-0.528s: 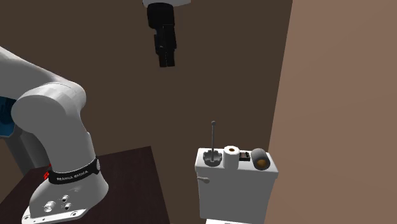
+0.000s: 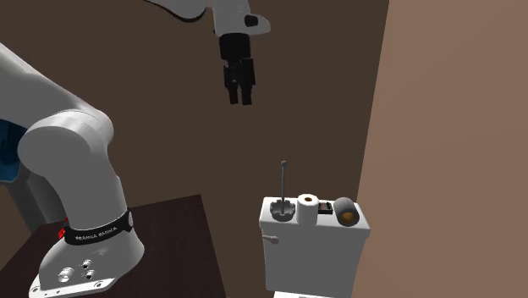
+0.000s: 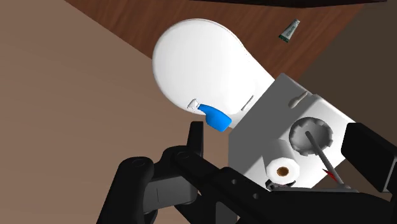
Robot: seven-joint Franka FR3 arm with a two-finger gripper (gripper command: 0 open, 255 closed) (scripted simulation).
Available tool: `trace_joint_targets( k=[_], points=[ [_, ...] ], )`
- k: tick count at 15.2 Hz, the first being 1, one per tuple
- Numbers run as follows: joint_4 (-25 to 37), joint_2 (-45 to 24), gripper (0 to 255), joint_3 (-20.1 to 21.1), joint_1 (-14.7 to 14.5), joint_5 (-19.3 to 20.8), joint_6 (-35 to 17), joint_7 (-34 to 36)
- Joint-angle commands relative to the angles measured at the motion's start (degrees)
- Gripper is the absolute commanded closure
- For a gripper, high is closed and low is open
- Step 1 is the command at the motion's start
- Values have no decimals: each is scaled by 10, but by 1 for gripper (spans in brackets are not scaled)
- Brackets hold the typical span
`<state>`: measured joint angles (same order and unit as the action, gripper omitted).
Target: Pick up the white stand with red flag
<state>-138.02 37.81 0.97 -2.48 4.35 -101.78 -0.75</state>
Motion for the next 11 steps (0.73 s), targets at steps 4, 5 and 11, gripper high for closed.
trace_joint_targets(
  k=[4, 5, 11],
  points=[
    [16, -92, 0, 28, -14, -6, -69, 25],
    [21, -112, 0, 33, -17, -6, -82, 30],
    [69, -235, 0, 65, -29, 2, -147, 61]
  ],
)
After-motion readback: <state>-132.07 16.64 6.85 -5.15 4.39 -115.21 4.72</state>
